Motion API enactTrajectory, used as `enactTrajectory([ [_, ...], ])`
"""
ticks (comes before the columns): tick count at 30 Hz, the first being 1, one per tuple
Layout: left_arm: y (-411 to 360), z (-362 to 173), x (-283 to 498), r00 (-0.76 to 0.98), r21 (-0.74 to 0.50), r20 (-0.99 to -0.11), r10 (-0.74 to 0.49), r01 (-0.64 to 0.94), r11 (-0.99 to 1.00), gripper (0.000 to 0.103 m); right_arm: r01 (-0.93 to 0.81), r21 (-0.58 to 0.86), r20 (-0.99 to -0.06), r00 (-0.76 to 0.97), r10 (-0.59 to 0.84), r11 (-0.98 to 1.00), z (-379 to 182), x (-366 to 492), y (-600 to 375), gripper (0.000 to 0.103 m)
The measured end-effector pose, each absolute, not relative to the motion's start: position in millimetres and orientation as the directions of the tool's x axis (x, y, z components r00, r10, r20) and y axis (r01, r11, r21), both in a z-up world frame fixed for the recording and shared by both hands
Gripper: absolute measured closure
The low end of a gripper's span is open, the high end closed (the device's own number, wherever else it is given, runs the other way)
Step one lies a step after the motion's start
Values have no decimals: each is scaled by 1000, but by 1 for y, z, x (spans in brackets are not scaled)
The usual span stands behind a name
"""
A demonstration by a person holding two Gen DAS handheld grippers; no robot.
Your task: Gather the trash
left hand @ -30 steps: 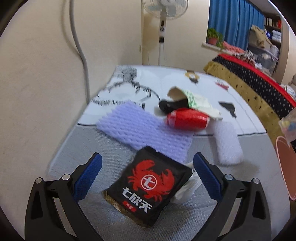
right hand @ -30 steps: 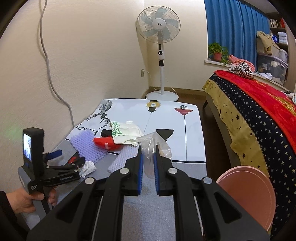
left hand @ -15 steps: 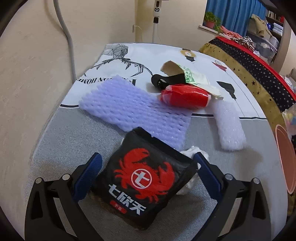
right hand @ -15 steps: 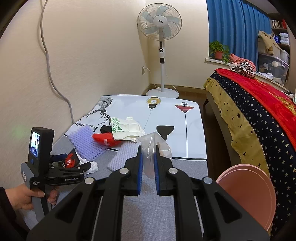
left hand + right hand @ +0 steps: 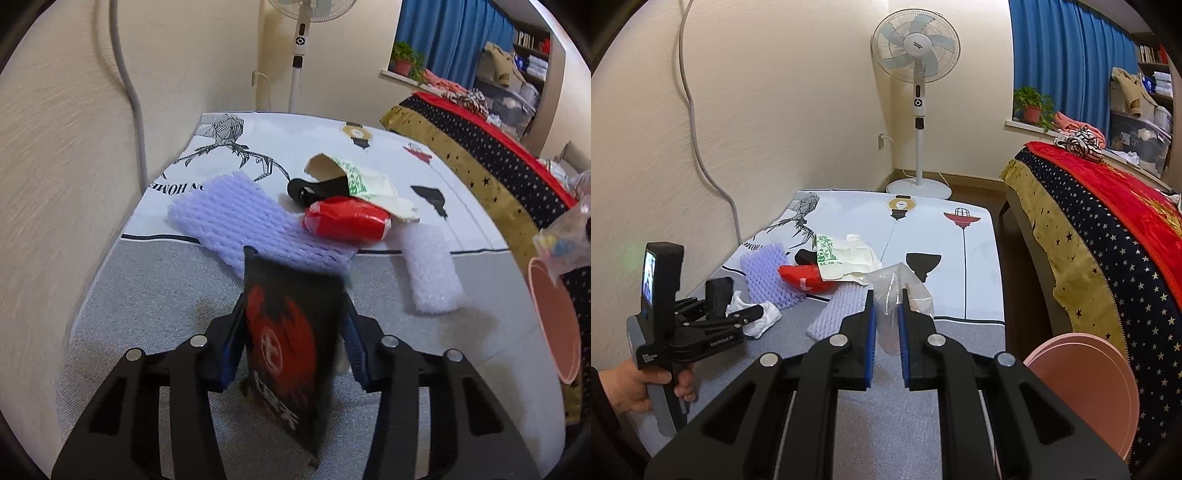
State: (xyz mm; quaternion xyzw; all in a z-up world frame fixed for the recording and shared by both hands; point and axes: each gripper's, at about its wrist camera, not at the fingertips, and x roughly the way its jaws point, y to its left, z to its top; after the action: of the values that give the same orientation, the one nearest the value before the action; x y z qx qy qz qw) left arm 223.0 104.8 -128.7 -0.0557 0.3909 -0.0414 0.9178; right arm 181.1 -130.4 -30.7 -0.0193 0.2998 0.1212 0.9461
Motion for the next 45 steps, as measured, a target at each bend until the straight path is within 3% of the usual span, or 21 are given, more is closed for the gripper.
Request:
enactTrajectory([
  [3, 112, -127, 221, 688, -174, -712, -141, 22, 984, 51, -239, 37, -569, 793, 217, 970, -30, 181, -131, 92],
  [9, 119, -116, 218, 709, -210, -686, -160, 17, 978, 56, -242, 38, -563, 796, 221, 969, -26, 178, -134, 92],
  [12, 122, -112, 217, 719, -232, -678, -153, -11, 973, 42, -240, 38, -563, 797, 220, 970, -26, 178, -135, 92],
  [20, 121, -119, 219, 707, -195, -696, -129, -13, 981, 39, -238, 42, -563, 797, 220, 970, -24, 178, -137, 92],
  [21, 122, -119, 219, 707, -197, -694, -134, -8, 980, 42, -239, 42, -564, 796, 220, 970, -24, 178, -136, 92],
  [22, 122, -118, 219, 711, -199, -690, -136, -6, 980, 53, -241, 39, -564, 796, 220, 970, -24, 178, -135, 92],
  [25, 123, -112, 220, 725, -215, -671, -158, 15, 977, 72, -244, 37, -566, 794, 222, 969, -25, 178, -134, 92],
  [29, 123, -105, 220, 741, -235, -647, -177, 27, 972, 78, -244, 37, -569, 792, 221, 969, -26, 179, -133, 92],
  [31, 121, -100, 220, 748, -246, -632, -203, 55, 968, 94, -243, 35, -570, 792, 219, 969, -26, 180, -133, 92],
  [41, 127, -69, 216, 807, -307, -540, -240, 77, 949, 96, -240, 39, -573, 790, 219, 970, -29, 180, -133, 92],
  [43, 128, -66, 214, 818, -305, -524, -236, 79, 949, 103, -241, 36, -574, 789, 218, 970, -30, 180, -133, 92],
  [45, 128, -66, 214, 821, -303, -520, -233, 78, 950, 103, -241, 36, -577, 788, 217, 970, -31, 181, -133, 92],
])
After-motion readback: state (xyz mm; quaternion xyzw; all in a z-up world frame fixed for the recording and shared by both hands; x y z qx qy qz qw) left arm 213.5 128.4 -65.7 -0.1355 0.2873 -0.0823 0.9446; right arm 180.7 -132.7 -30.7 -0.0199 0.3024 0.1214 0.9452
